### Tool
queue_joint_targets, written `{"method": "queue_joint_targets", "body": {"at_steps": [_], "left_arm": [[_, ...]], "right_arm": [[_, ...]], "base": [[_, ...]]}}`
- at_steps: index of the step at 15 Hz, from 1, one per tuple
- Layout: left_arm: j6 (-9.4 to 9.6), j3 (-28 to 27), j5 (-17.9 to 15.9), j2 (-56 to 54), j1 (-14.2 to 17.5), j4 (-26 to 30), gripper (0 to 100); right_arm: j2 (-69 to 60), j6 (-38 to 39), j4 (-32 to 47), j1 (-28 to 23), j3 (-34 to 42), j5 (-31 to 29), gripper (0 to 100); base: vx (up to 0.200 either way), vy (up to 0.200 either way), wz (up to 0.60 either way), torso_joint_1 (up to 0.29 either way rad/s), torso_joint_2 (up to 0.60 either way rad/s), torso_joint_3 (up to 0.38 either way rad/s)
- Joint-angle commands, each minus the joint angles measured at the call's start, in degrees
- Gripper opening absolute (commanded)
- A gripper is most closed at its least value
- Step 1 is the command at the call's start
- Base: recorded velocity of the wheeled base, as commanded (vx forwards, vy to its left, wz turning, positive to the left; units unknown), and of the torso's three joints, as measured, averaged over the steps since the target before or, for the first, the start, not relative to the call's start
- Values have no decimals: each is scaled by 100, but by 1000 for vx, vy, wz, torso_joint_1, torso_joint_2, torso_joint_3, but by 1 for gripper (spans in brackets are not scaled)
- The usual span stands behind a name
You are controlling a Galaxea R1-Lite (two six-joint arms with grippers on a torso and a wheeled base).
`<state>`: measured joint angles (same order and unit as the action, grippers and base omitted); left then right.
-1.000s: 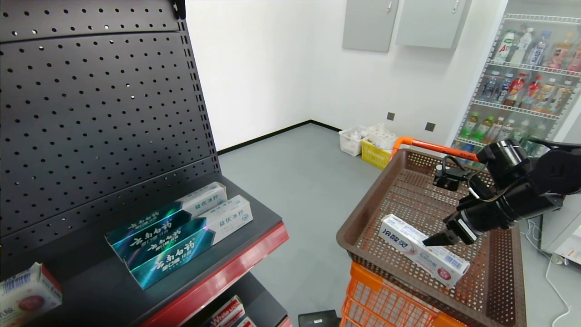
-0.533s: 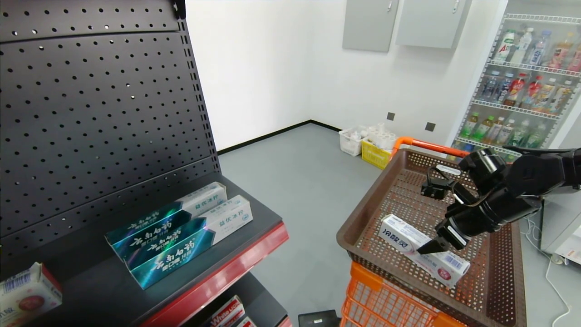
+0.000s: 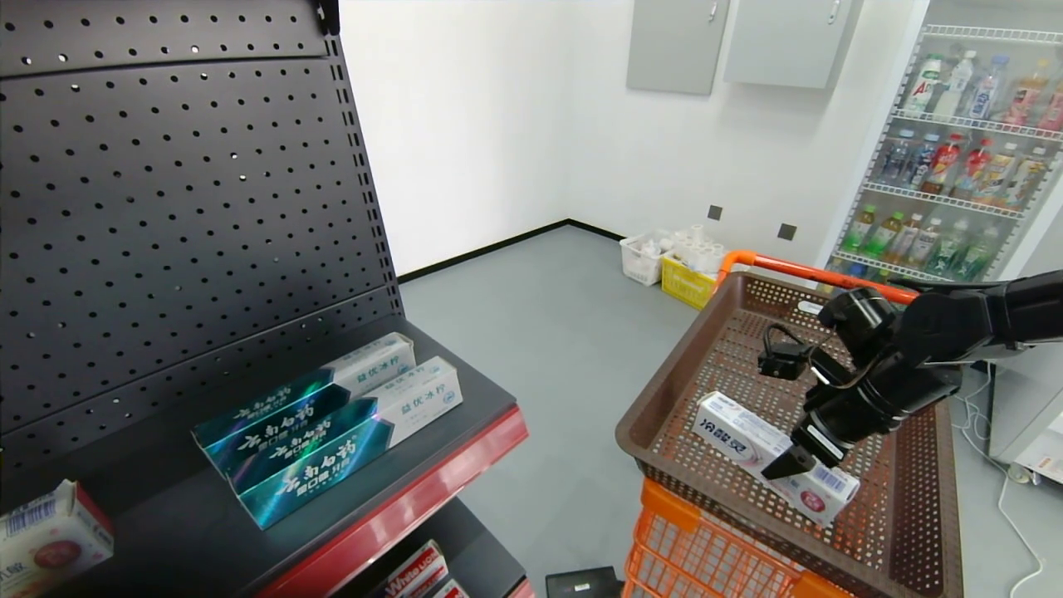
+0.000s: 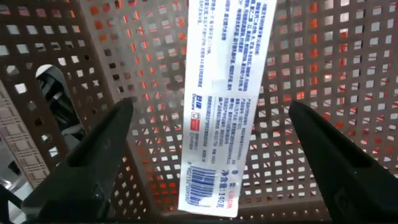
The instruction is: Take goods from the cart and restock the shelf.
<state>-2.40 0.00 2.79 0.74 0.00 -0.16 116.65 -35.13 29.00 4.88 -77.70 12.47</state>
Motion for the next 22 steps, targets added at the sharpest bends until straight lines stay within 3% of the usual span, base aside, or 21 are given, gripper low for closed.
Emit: {"method": "queue_joint_targets", "body": {"at_steps": [1,22], "left_arm": [[3,0,2,5,0,-2,100],[3,0,2,5,0,-2,100]], "right_arm": [[51,-2,0,22,18,1,100],[534,-81,-17,49,-237,-421,100]], "base": [[0,0,0,0,0,0],[0,0,0,0,0,0]]}}
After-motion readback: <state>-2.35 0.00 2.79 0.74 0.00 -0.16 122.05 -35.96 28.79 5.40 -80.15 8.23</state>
